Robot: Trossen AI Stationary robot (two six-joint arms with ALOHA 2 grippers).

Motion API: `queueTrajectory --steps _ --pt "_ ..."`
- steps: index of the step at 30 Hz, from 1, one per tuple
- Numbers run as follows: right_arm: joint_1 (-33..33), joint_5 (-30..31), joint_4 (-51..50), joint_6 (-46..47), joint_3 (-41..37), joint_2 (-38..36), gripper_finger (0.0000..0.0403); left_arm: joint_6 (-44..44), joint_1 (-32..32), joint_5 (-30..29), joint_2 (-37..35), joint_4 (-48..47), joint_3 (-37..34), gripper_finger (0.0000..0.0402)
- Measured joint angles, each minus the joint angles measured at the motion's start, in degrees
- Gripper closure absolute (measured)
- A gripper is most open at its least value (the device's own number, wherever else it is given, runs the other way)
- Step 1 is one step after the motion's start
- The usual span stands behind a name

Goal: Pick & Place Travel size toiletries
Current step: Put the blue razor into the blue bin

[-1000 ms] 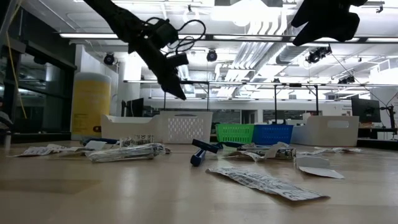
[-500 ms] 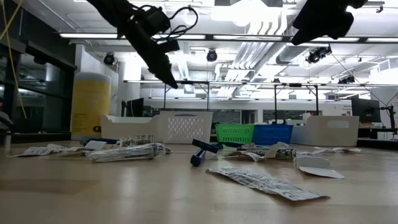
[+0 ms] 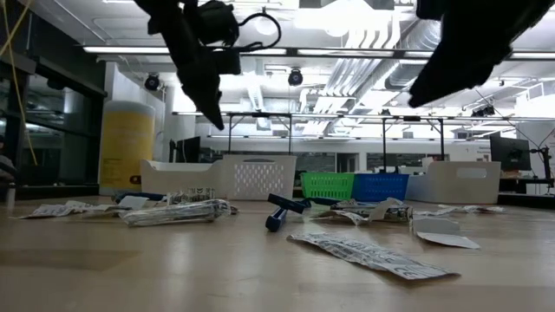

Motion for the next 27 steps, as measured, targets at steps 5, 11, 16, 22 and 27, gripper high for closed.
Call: queueTrajectory --steps 5,11,16,22,27 --pt "-3.5 2.7 11.6 -5.4 -4.6 2.2 0.0214 -3.9 -7.1 -7.4 -4.7 4.1 -6.8 0.0201" --pt "-10.1 -0.5 21.2 -13.0 -5.2 11.1 0.0214 -12.3 -11.7 -8.9 -16.6 11.8 -19.9 0.0201" --pt "-14.4 -4.9 31.2 -16.4 -5.2 20.1 0.0214 -18.1 -15.6 -15.0 -25.2 15.2 -28.2 0.0201" --pt "-16.9 -5.0 36.3 -16.7 -4.7 27.9 0.0214 -22.5 -18.7 -17.2 -32.3 15.4 -34.0 0.0201" --pt "-17.2 -5.2 40.6 -17.1 -4.7 31.8 0.0222 -22.6 -19.1 -17.5 -34.2 18.5 -36.9 0.0201"
